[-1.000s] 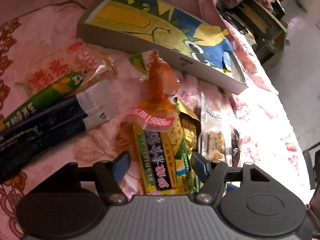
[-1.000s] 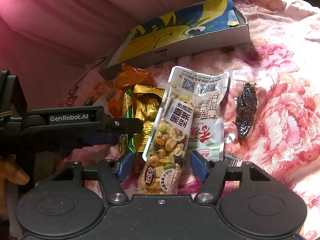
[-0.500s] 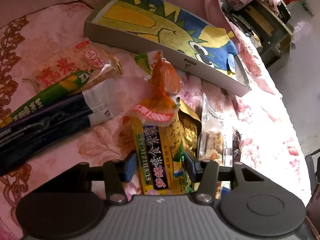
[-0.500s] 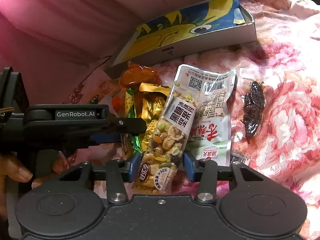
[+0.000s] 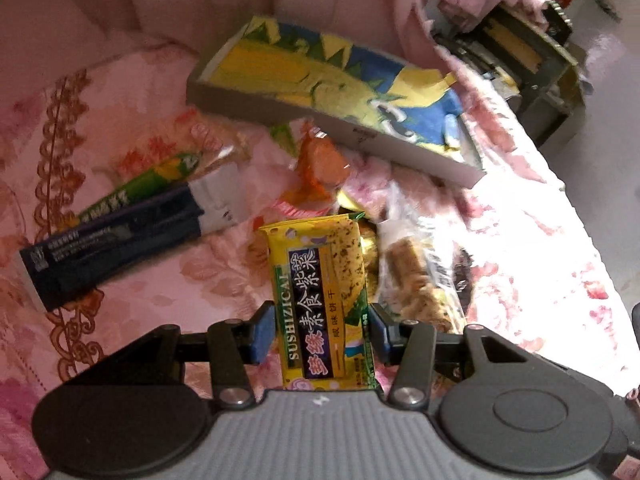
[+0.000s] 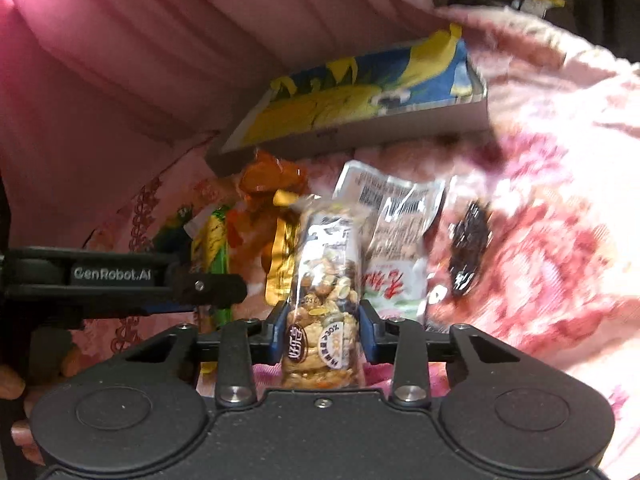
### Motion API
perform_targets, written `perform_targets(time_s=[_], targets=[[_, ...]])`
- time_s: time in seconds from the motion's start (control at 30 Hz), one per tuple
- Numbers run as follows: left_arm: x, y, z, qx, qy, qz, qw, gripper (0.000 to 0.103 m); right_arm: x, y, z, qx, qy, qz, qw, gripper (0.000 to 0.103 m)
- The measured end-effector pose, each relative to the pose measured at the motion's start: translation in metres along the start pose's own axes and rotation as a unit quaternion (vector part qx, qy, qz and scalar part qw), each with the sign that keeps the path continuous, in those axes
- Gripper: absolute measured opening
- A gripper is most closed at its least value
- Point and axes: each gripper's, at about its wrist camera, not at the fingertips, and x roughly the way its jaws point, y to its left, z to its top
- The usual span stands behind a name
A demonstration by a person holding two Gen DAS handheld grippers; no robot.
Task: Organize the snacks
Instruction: 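Carry both snacks into the cartoon tray and open both tools to release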
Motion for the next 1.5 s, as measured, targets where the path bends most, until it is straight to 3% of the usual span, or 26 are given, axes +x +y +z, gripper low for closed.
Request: perform_targets(time_s=[0.13, 0.33, 0.53, 0.7, 0.93, 1.23, 1.5], targets=[[-0.012, -0.007, -0.005, -0.002, -0.02, -0.017, 0.9997, 0.053, -0.009, 0.0, 0.001, -0.009, -0.02, -0.006, 1.0, 0.037], [-0.025, -0.013, -0.004, -0.001, -0.043, -0.014, 0.999, 0.053, -0.022, 0.001, 0.013, -0.021, -0.054, -0.013, 0.998, 0.037], [-0.034, -0.02, 0.032, -0.005, -0.079, -0.012, 0.9968, 0.053, -0.032, -0.005, 0.05, -0.034, -0.086, -0.001, 0.996, 0.037], [-0.025, -0.032, 0.082, -0.004, -0.091, -0.005, 0.9958, 0.053, -0.024, -0.014, 0.092, -0.061, -0.134, -0.012, 0.989, 0.037], [0.018, -0.054, 0.156, 0.004, -0.099, 0.01, 0.995, 0.053, 0.019, -0.045, 0.143, -0.023, -0.193, -0.029, 0.98, 0.037], [0.097, -0.053, 0.224, -0.012, -0.093, 0.04, 0.9948, 0.053, 0.085, -0.073, 0.183, 0.015, -0.188, -0.035, 0.981, 0.037], [0.147, -0.041, 0.245, -0.014, -0.047, 0.072, 0.9962, 0.053, 0.125, -0.08, 0.187, 0.024, -0.164, -0.033, 0.986, 0.037]])
